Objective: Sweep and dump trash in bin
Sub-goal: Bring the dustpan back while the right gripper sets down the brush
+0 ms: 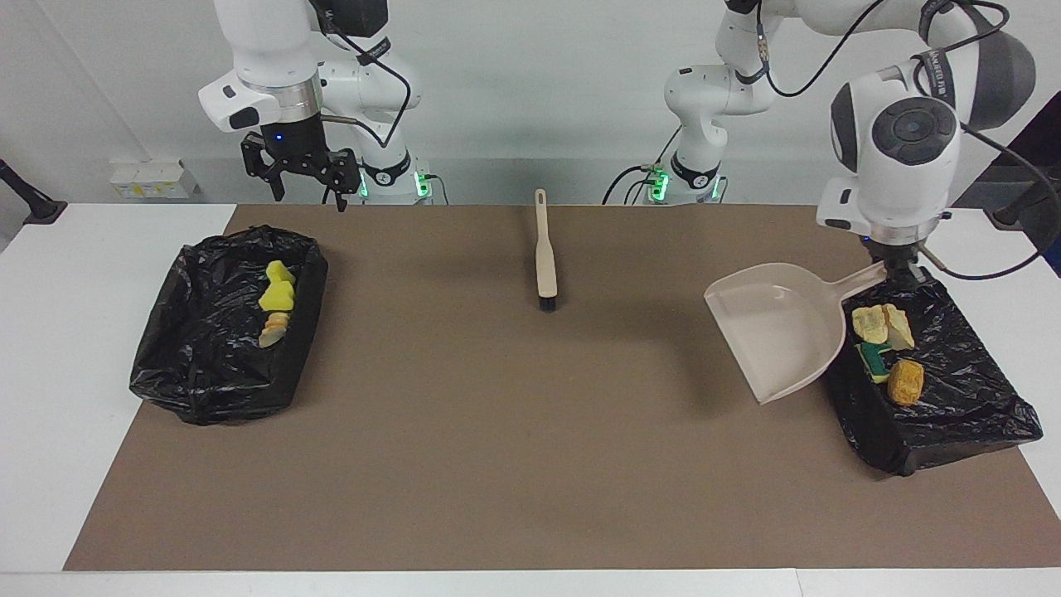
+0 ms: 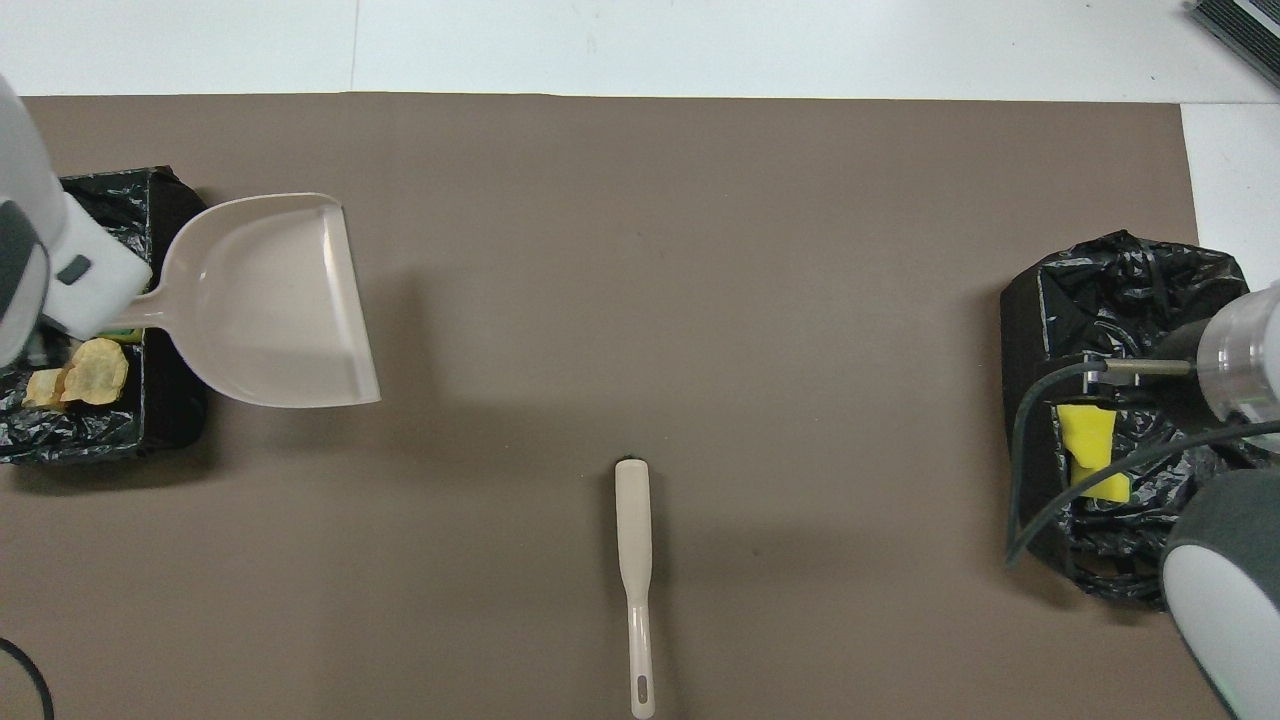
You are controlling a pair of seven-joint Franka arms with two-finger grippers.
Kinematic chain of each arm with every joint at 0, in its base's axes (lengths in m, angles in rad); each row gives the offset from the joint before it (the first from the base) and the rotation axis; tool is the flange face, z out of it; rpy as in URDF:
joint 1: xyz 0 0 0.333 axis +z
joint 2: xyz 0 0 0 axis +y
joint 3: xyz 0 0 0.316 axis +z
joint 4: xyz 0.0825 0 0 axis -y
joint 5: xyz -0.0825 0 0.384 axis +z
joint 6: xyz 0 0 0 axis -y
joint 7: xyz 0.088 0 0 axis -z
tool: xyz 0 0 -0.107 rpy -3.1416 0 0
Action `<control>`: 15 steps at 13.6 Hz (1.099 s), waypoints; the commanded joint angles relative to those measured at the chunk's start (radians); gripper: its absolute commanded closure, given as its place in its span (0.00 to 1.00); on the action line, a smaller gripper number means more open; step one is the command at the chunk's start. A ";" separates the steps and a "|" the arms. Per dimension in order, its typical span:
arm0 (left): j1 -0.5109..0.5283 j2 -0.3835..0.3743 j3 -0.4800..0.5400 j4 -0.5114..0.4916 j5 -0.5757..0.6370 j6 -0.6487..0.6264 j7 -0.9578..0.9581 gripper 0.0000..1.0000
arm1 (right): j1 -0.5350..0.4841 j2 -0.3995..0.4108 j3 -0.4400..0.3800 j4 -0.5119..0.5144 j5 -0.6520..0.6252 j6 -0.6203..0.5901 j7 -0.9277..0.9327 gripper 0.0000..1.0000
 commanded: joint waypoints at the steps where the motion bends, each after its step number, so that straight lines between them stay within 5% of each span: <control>1: -0.076 -0.031 0.015 -0.078 -0.103 -0.006 -0.258 1.00 | -0.016 -0.007 -0.047 -0.006 0.097 -0.041 -0.072 0.00; 7: -0.316 0.032 0.015 -0.098 -0.293 0.096 -0.858 1.00 | -0.039 -0.018 -0.058 -0.028 0.040 -0.001 -0.190 0.00; 13: -0.422 0.128 0.015 -0.096 -0.499 0.259 -1.173 1.00 | -0.045 0.034 -0.058 0.023 -0.021 0.031 -0.190 0.00; 15: -0.435 0.156 0.015 -0.098 -0.533 0.322 -1.247 1.00 | -0.051 0.092 -0.062 0.131 -0.007 -0.015 -0.190 0.00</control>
